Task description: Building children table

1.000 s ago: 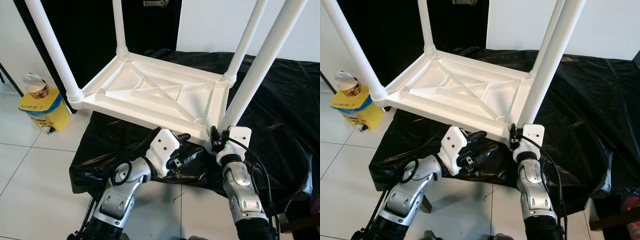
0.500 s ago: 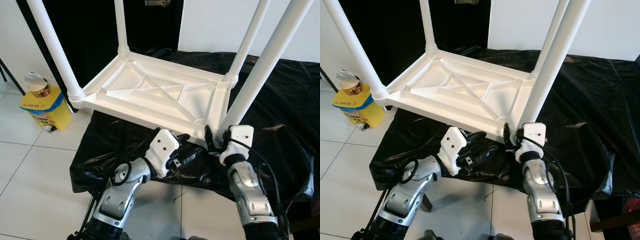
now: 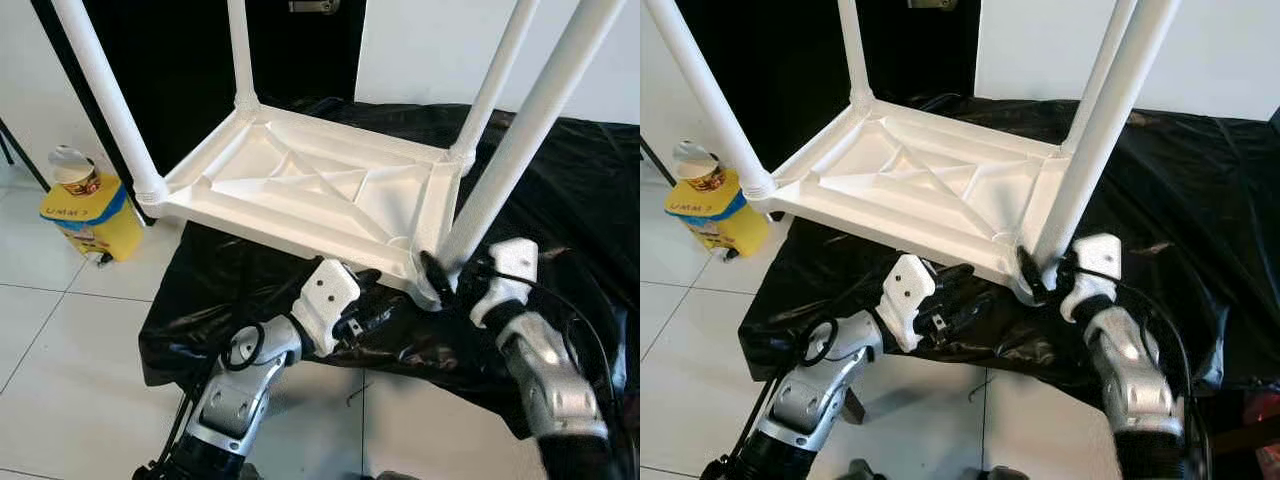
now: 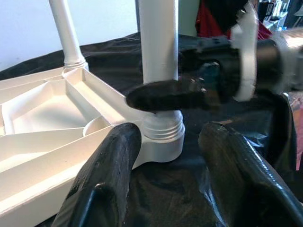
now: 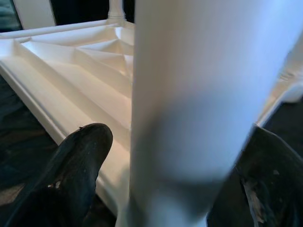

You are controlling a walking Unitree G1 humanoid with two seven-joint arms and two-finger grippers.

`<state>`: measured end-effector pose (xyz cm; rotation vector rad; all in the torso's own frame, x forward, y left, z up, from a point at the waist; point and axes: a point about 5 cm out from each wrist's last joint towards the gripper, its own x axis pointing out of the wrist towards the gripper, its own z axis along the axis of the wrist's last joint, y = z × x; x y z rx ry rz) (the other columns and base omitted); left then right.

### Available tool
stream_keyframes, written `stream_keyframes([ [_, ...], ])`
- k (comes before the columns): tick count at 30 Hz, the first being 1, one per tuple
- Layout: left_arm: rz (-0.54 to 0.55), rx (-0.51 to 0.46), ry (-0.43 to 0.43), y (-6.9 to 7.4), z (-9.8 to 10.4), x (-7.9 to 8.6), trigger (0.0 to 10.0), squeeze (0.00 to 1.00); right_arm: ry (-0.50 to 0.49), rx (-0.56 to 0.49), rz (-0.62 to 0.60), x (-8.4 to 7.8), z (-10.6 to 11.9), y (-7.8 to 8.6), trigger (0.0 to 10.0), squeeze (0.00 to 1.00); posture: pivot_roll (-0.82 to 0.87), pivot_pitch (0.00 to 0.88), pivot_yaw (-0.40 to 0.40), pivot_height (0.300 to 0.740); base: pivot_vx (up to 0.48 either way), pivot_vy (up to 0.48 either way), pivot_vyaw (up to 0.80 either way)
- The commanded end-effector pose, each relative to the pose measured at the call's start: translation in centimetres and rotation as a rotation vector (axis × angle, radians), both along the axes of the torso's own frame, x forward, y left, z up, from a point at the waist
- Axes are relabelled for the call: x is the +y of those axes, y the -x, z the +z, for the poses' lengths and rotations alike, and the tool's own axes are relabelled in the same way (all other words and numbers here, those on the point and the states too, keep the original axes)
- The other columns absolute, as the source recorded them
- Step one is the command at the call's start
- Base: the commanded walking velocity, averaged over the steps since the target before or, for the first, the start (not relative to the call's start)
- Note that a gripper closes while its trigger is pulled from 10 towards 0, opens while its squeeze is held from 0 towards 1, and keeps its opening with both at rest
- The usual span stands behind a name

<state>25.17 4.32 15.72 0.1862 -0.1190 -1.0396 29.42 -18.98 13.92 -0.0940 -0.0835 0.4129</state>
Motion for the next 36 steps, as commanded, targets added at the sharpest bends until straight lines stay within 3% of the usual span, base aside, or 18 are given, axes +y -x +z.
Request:
stream_keyframes([
  [1,0.02,0.005,-0.006,-0.2,-0.2,-0.1,10.0,0.0,0.008,0.03,0.048,0.1,-0.5,-0.3,10.0,0.0,-0.03,0.05,-0.051,0.74,0.0,0.0,0.0],
  [12,0.042,-0.004,0.011,-0.5,0.2,-0.1,10.0,0.0,0.104,0.056,0.205,1.0,-0.2,-2.3,10.0,0.0,-0.01,0.049,-0.075,0.74,0.0,0.0,0.0],
  [13,0.047,-0.004,0.013,-0.5,0.2,0.1,10.0,0.0,0.11,0.059,0.219,1.2,-0.2,-2.5,4.5,0.0,-0.01,0.051,-0.078,0.74,0.0,0.0,0.0],
  [14,0.052,-0.002,0.016,-0.4,0.1,0.0,10.0,0.0,0.115,0.06,0.226,1.2,-0.3,-2.7,0.0,0.0,0.0,0.051,-0.086,0.74,0.0,0.0,0.0],
  [26,0.071,0.009,0.012,0.1,-0.1,0.4,10.0,0.0,0.111,0.091,0.213,0.6,-1.7,-2.5,0.0,0.0,0.03,0.051,-0.078,0.74,0.0,0.0,0.0],
  [27,0.072,0.009,0.012,0.1,0.0,0.5,10.0,0.0,0.107,0.092,0.208,0.5,-1.8,-2.5,3.7,0.0,0.03,0.051,-0.078,0.74,0.0,0.0,0.0],
  [28,0.072,0.009,0.012,0.1,0.0,0.5,10.0,0.0,0.107,0.092,0.208,0.5,-1.8,-2.5,3.7,0.0,0.03,0.051,-0.078,0.74,0.0,0.0,0.0],
  [29,0.074,0.01,0.008,0.1,0.0,0.6,10.0,0.0,0.094,0.089,0.179,0.5,-1.9,-2.5,10.0,0.0,0.04,0.051,-0.078,0.74,0.0,0.0,0.0],
  [36,0.078,0.013,0.0,0.1,-0.1,0.9,10.0,0.0,0.035,0.059,0.049,0.8,-2.0,-2.2,10.0,0.0,0.04,0.044,-0.081,0.74,0.0,0.0,0.0],
])
